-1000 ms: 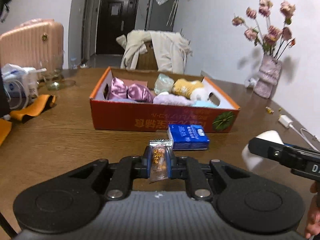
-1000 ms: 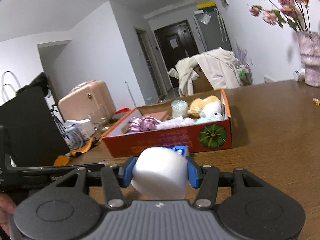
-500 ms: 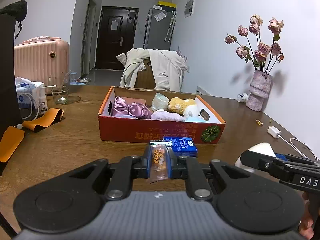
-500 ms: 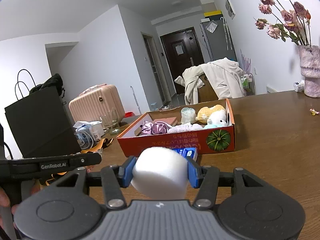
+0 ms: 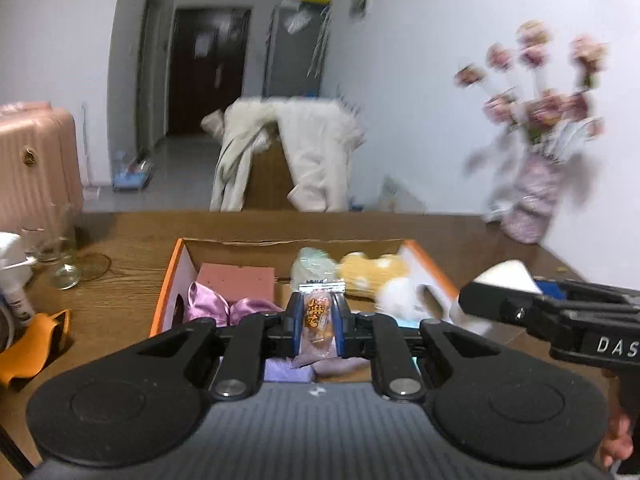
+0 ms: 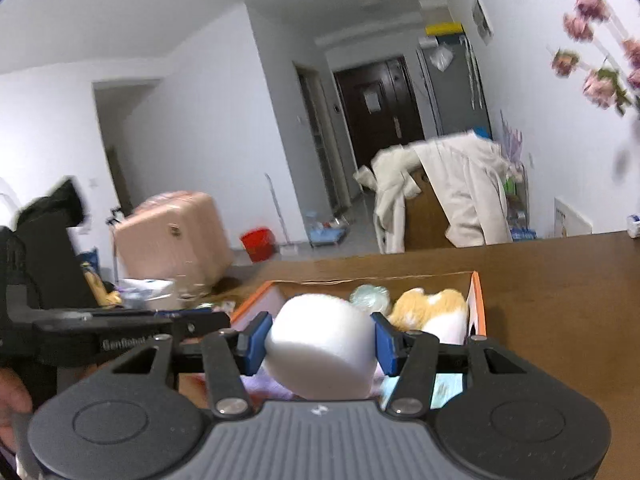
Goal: Organize soft objects
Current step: 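Carry the sponge with the right gripper while the left carries the packet, both releasing into the box, then withdraw both grippers and move them to the blue tissue pack, then close both grippers together on the blue tissue pack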
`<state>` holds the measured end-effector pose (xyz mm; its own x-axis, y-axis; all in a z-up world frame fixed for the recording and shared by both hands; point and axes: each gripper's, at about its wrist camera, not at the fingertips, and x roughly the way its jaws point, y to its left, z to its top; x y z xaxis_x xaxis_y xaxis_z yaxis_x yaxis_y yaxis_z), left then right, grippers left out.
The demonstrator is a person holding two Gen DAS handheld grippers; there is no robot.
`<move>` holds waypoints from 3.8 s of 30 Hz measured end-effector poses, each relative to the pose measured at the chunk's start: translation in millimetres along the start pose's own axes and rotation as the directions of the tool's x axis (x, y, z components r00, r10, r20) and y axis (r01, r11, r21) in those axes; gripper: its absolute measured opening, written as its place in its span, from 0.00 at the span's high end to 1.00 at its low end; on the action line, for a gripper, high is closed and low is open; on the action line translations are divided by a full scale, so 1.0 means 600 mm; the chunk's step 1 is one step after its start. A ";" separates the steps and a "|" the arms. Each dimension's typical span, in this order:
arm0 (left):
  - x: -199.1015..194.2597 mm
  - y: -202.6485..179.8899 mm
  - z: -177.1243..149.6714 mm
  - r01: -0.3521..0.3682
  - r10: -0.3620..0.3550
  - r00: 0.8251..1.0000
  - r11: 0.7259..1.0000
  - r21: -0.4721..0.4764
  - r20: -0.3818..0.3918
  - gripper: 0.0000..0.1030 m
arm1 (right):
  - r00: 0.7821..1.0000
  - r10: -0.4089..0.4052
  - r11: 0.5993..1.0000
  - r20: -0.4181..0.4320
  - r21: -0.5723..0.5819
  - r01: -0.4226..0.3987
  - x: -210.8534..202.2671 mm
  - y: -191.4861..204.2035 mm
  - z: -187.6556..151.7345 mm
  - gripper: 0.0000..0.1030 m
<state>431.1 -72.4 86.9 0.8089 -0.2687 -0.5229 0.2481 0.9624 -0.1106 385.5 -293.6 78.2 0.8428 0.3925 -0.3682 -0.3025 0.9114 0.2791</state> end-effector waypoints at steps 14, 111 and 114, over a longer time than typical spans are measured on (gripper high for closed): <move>0.323 0.051 0.047 -0.070 0.050 0.956 0.996 -0.059 -0.290 0.85 | 0.927 -0.234 0.972 -0.293 -0.066 0.224 0.352 -0.072 0.020 0.48; 0.071 0.018 -0.198 0.223 -0.249 0.958 0.959 -0.175 -0.140 0.71 | 0.986 0.075 0.951 -0.150 0.307 -0.026 0.079 -0.078 -0.215 0.74; 0.068 0.015 -0.198 0.220 -0.244 0.961 0.961 -0.167 -0.133 0.72 | 0.986 0.074 0.954 -0.147 0.299 -0.027 0.077 -0.076 -0.214 0.75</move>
<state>403.0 -70.1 -36.0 0.6456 -0.4872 -0.5882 0.3276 0.8723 -0.3630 380.9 -301.3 -65.7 0.7435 0.4726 -0.4732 -0.1782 0.8220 0.5409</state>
